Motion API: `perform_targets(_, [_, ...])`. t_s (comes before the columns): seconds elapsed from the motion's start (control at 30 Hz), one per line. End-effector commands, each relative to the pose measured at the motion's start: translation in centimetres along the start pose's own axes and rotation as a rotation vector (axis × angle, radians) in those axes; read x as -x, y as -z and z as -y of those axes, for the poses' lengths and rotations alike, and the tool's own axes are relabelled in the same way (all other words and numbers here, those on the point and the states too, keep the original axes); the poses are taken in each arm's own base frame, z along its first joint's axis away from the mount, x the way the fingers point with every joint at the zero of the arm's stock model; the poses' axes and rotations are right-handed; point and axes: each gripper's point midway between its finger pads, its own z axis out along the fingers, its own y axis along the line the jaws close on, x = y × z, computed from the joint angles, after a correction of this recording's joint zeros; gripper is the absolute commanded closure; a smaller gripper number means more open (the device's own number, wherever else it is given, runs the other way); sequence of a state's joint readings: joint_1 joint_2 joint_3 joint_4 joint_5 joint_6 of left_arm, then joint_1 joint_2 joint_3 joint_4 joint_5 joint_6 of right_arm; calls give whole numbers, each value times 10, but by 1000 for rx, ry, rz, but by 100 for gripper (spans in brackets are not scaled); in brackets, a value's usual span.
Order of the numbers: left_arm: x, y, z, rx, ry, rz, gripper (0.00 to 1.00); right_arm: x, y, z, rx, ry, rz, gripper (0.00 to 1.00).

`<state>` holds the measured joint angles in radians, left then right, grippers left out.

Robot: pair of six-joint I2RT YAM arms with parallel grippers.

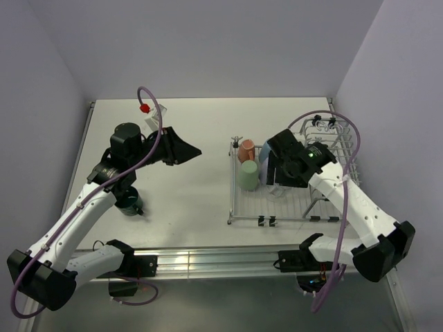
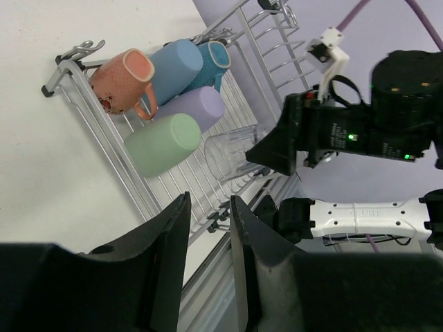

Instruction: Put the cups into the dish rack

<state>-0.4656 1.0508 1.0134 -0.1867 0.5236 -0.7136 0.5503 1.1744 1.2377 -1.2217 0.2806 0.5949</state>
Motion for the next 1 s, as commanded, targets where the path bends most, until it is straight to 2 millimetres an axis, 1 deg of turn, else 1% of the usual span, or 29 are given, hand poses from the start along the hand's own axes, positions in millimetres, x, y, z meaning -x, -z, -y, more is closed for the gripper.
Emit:
perform_targets(0.0, [1,6,5,-28,-55,8,65,8,-13,1,-56,-25,34,100])
perform_targets(0.13, [1,7,3,-24,-73,5,64,7,-25,4,-112,-19,14,100])
perform_targets(0.27, [-1,7,0,-23,-68,0,64,8,-32,9,-149,-26,16,100])
perform_targets(0.5, [-3,8,-6,-6,-75,1,65,3,-46,18,-181,-37,-6,100])
perform_targets(0.7, [-3,9,-7,-4,-77,1,65,4,-52,35,-208,-65,-6,100])
perform_targets(0.9, [-5,6,-10,-1,-71,-8,65,5,-54,47,-225,-76,-7,100])
perform_targets(0.97, [-4,6,-10,1,-71,-5,64,4,-57,50,-229,-82,-10,99])
